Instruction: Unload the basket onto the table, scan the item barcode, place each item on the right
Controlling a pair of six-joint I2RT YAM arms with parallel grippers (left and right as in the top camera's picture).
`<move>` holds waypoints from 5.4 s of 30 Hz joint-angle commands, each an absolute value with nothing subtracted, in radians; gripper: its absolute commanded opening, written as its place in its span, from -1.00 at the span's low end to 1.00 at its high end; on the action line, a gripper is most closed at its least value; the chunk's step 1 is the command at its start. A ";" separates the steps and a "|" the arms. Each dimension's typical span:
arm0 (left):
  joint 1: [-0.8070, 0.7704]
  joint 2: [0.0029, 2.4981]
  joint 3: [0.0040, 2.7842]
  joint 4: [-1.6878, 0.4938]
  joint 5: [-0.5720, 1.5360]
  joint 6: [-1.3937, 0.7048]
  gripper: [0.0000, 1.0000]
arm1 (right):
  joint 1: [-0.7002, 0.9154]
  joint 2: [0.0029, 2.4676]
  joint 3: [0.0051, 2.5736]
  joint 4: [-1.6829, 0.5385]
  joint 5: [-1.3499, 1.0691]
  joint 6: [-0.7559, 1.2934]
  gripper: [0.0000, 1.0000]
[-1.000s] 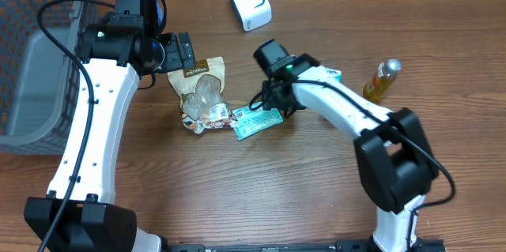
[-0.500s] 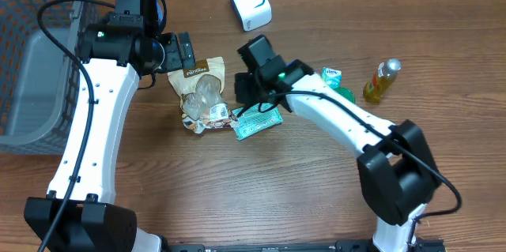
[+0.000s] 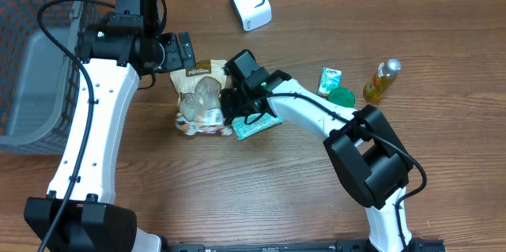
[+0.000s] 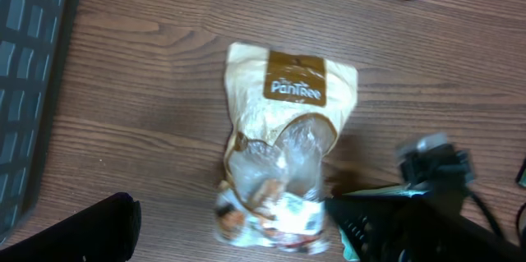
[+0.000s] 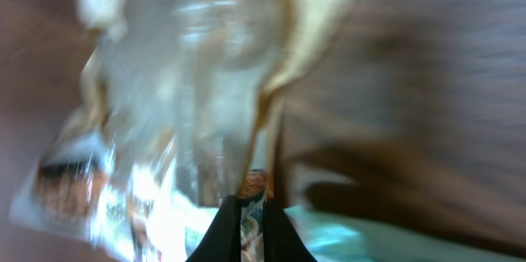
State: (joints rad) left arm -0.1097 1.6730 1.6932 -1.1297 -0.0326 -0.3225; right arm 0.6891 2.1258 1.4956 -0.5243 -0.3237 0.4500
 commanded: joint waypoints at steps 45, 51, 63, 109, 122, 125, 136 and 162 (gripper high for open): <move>-0.210 1.697 1.397 -1.015 0.196 -0.356 -0.92 | 0.423 1.927 1.459 -0.870 -0.269 0.358 0.10; -0.287 1.697 1.257 -0.866 0.263 -0.364 -0.92 | 0.419 1.927 1.420 -0.862 -0.269 0.358 0.11; -0.387 1.787 1.227 -0.738 0.259 -0.424 -0.92 | 0.386 1.927 1.407 -0.874 -0.270 0.343 0.11; -0.387 2.049 1.225 -0.706 0.199 -0.426 -0.92 | 0.387 1.934 1.044 -0.257 -0.636 0.450 0.12; -0.387 2.049 1.225 -0.701 0.199 -0.415 -0.92 | 0.393 1.948 1.044 -0.225 -0.691 0.449 -0.08; -0.387 2.049 1.225 -0.701 0.199 -0.415 -0.92 | 0.405 1.952 1.044 -0.224 -0.690 0.449 -0.07; -0.385 2.045 1.237 -0.699 0.202 -0.402 -0.92 | 0.417 1.972 1.044 -0.215 -0.691 0.447 -0.35; -0.365 2.008 1.431 -0.908 0.070 -0.381 -0.92 | 0.360 1.968 1.045 -0.286 -0.731 0.305 -0.93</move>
State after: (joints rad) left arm -0.3668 2.0006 1.4334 -0.9062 0.0956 -0.4084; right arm 0.3862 1.9591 1.0504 -0.2737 -0.6979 0.3767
